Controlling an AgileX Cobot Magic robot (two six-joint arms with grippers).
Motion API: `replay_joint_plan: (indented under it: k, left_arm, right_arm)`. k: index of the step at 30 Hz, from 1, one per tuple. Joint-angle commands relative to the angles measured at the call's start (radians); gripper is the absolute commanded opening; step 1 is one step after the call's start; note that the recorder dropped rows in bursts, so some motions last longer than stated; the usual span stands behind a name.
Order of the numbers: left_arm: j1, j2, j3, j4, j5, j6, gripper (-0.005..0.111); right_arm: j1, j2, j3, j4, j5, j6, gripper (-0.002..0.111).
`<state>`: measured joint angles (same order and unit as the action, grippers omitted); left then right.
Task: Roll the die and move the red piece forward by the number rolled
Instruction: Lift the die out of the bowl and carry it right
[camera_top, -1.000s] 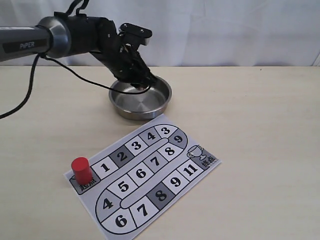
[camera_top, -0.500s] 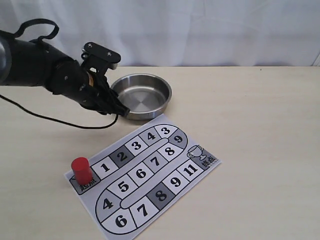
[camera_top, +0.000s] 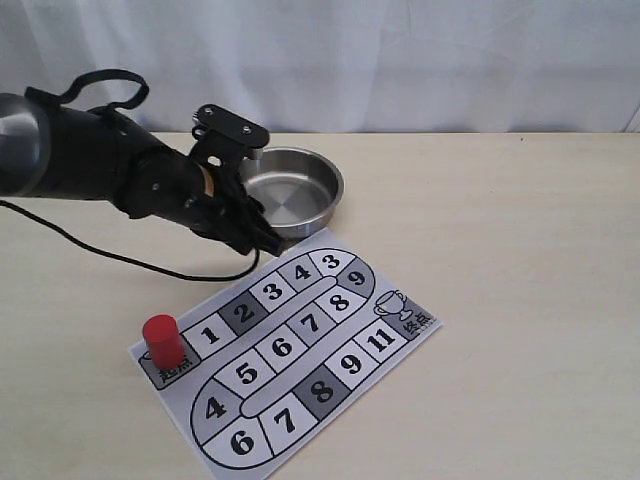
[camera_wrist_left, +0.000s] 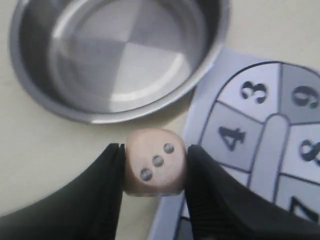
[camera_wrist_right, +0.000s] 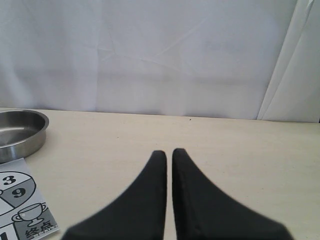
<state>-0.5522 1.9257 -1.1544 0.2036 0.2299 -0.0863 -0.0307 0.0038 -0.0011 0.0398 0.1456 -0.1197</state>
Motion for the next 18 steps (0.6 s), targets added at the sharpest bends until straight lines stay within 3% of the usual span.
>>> replay_joint_plan:
  k: [1, 5, 7, 18]
  left_arm:
    - [-0.08, 0.009, 0.002, -0.094, -0.103, -0.023, 0.026]
    - [-0.099, 0.031, 0.002, -0.163, -0.192, -0.025, 0.053]
    - [-0.099, 0.037, 0.002, -0.184, -0.207, -0.025, 0.06]
    - [-0.097, 0.039, 0.002, -0.181, -0.152, -0.025, 0.062]
  right_arm:
    - [-0.002, -0.004, 0.001, -0.002, -0.006, 0.001, 0.004]
    - [-0.002, -0.004, 0.001, -0.002, -0.006, 0.001, 0.004]
    - [-0.002, -0.004, 0.001, -0.002, -0.006, 0.001, 0.004]
    - [-0.002, -0.004, 0.001, -0.002, -0.006, 0.001, 0.004]
